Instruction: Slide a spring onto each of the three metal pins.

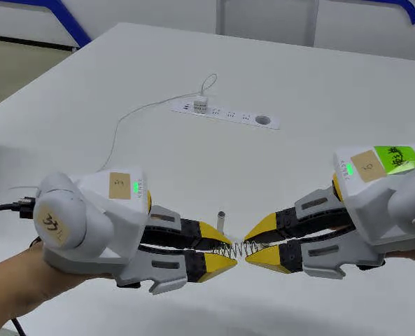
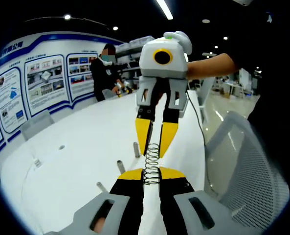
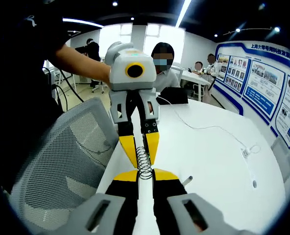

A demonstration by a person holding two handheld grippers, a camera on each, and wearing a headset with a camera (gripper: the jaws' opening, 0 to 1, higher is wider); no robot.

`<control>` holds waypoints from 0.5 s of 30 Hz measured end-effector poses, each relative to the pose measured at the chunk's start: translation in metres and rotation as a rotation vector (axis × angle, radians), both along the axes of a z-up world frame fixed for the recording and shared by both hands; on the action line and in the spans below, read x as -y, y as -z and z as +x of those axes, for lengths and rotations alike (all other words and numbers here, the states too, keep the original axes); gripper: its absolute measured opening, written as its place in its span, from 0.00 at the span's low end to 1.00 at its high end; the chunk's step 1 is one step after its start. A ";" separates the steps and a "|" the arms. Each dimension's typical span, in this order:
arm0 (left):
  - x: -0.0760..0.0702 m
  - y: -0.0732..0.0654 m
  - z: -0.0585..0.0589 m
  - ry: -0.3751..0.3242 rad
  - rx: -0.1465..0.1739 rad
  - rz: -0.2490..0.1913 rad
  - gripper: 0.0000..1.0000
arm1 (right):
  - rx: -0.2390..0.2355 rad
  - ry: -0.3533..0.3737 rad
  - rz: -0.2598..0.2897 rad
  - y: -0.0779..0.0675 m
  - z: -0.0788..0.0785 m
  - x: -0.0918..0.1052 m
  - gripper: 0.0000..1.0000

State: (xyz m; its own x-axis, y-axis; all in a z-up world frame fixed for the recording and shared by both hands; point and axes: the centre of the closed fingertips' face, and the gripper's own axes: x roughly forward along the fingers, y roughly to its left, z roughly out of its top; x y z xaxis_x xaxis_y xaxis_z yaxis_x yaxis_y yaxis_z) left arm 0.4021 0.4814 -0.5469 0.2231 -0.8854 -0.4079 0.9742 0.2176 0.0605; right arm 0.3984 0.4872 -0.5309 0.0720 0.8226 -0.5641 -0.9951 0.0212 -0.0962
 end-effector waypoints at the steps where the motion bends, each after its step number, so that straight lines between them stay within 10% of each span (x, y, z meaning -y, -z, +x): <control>1: -0.001 0.002 -0.001 0.004 -0.001 0.012 0.10 | -0.016 -0.005 0.049 -0.009 -0.003 -0.006 0.10; 15: 0.004 -0.003 -0.001 -0.032 -0.053 -0.035 0.10 | -0.057 0.015 0.139 -0.027 -0.002 -0.022 0.11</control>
